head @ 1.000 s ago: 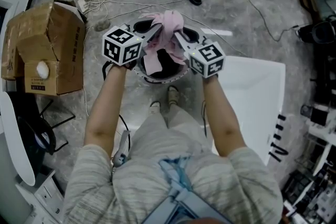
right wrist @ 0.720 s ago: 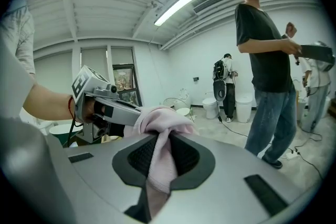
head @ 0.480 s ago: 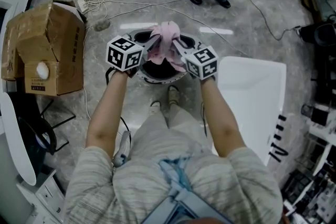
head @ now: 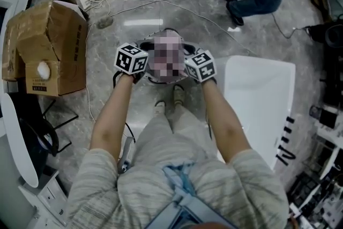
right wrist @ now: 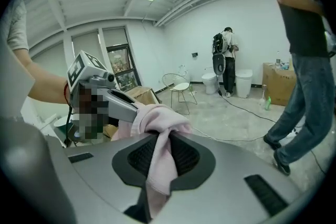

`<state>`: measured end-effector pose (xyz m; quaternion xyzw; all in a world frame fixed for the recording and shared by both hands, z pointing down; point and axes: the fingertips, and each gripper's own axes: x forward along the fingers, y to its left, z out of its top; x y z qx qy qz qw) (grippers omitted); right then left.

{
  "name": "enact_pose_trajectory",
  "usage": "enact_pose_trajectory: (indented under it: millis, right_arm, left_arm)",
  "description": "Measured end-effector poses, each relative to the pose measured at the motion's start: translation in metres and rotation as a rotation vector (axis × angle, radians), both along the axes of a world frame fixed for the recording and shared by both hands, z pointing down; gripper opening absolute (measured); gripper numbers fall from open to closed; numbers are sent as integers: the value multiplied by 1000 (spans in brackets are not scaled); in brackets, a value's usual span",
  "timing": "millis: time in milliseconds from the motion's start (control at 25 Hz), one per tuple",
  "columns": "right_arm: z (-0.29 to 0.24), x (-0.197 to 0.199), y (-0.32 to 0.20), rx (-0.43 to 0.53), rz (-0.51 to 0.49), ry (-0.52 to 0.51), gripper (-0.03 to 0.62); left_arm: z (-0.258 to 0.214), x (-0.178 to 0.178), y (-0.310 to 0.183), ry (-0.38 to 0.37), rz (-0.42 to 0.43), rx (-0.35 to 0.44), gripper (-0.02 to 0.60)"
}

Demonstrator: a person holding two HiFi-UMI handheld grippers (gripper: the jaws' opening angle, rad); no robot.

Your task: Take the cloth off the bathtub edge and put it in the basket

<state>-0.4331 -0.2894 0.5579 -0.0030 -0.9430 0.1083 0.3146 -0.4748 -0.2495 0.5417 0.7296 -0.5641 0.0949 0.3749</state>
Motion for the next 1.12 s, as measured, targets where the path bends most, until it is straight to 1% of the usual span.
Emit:
enact_pose_trajectory:
  millis: [120,240,400,480,520,640,800,1000,1120]
  right_arm:
    - [16,4,3,19,-17,40,48]
    - [28,6,9,41,-41,95,48]
    - [49,22,18,63,-70,249,49]
    - [58,33,19,74,-70,312,49]
    - [61,37,18,82,-64,326,49]
    - [60,41,11,96,-36,327,49]
    - [55,41,4,64,10,294,49]
    - [49,41,4,59,28,274,49]
    - [43,37,0,60,47,236,49]
  left_arm:
    - [18,4,4,7,0,-35,46]
    - [34,6,9,-16,17,-80,46]
    - [57,9,23,-39,30,-183,55]
    - [61,8,26,-34,15,-193,67]
    - [60,7,26,-31,8,-192,67]
    - [58,5,25,-35,7,-188,67]
    - [56,2,24,-27,-8,-169,67]
    - [54,4,23,-17,-7,-154,67]
    - [47,5,20,-11,-6,-132,67]
